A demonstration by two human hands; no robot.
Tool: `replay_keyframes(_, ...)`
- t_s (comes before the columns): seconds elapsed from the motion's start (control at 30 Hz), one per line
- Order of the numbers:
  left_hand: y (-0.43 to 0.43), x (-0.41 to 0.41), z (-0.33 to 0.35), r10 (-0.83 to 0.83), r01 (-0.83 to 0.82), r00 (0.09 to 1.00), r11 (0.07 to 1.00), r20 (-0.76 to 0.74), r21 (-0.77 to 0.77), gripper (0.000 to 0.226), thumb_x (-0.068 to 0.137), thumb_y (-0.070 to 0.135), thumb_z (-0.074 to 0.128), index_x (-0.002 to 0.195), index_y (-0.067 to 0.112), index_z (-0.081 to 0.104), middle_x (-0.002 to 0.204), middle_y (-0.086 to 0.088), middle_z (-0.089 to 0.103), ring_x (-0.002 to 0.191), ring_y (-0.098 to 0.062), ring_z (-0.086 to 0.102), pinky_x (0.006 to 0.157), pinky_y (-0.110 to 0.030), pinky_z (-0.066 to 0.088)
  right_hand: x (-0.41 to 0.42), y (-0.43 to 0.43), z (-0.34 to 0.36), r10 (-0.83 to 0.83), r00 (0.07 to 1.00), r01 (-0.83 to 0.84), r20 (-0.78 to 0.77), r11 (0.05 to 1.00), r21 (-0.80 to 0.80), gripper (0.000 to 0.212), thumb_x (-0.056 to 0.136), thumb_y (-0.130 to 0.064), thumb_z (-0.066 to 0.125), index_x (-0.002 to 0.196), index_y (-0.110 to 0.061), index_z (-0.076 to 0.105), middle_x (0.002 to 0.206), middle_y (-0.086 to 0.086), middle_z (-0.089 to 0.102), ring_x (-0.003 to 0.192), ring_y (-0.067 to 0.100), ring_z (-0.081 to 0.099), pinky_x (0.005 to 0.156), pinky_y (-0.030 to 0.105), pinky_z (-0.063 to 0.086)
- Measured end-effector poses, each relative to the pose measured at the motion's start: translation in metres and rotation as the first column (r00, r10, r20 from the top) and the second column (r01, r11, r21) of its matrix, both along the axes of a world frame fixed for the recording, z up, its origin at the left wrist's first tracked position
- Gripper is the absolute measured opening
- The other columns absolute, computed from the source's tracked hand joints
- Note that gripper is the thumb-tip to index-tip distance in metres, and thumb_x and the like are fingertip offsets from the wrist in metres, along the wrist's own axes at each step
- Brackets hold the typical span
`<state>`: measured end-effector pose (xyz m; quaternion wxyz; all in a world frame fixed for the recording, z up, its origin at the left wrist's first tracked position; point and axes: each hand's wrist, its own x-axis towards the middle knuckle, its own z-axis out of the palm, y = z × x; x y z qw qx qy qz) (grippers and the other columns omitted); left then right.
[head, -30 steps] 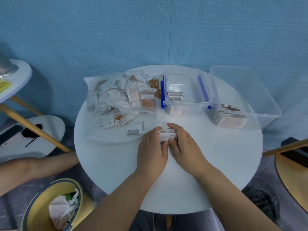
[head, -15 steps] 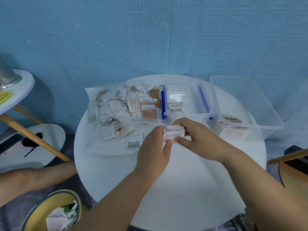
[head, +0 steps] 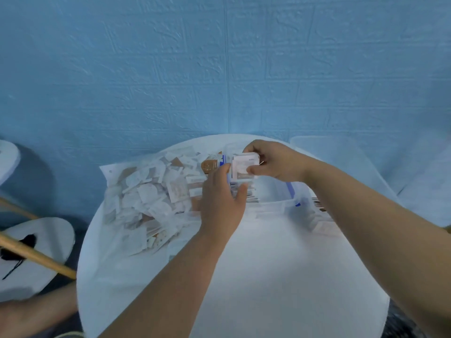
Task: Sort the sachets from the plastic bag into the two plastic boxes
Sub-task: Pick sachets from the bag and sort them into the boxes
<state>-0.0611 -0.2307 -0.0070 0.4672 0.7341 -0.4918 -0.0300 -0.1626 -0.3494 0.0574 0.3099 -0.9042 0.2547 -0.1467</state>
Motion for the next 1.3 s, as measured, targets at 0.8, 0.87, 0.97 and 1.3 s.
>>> replay_keyframes(0.8,0.012,-0.016,-0.034,-0.008,0.006,0.992,1.0,-0.125,-0.014,0.089,0.065,0.068,0.046,0.136,0.016,0.036,0.131,0.002,0.042,0.12,-0.004,0.033,0.093,-0.012,0.025,0.036,-0.041,-0.044,-0.035,0.973,0.121,-0.229,0.921,0.37,0.021,0.085,-0.015,0.064,0.104,-0.011,0.055,0.109,0.01,0.058,0.091,0.018,0.057,0.08,0.026,0.051)
replay_keyframes(0.87,0.012,-0.017,-0.033,-0.011,0.009,0.992,1.0,-0.128,-0.013,0.09,0.064,0.069,0.046,0.137,0.017,0.036,0.131,0.004,0.041,0.119,-0.003,0.032,0.092,-0.011,0.025,0.034,-0.041,-0.04,-0.027,0.972,0.131,-0.235,0.888,0.441,0.03,0.087,-0.027,0.063,0.11,-0.01,0.058,0.112,0.009,0.061,0.095,0.016,0.058,0.08,0.022,0.051)
replay_keyframes(0.97,0.012,-0.017,-0.033,-0.007,0.006,0.991,1.0,-0.131,-0.008,0.089,0.064,0.069,0.046,0.136,0.017,0.036,0.128,0.005,0.041,0.116,-0.001,0.033,0.088,-0.009,0.026,0.031,-0.041,-0.038,-0.015,0.974,0.118,-0.225,0.884,0.452,0.028,0.087,-0.026,0.063,0.11,-0.01,0.061,0.119,0.012,0.06,0.095,0.013,0.056,0.079,0.021,0.05)
replay_keyframes(1.3,0.014,-0.012,-0.03,-0.046,0.041,0.987,0.998,-0.151,-0.04,0.069,0.076,0.044,0.066,0.133,0.014,0.041,0.132,0.0,0.041,0.118,0.0,0.032,0.088,0.003,0.022,0.033,-0.036,-0.037,-0.03,0.957,0.134,-0.29,0.93,0.343,0.019,0.089,-0.024,0.06,0.106,-0.016,0.062,0.117,0.004,0.061,0.112,0.019,0.054,0.091,0.032,0.046)
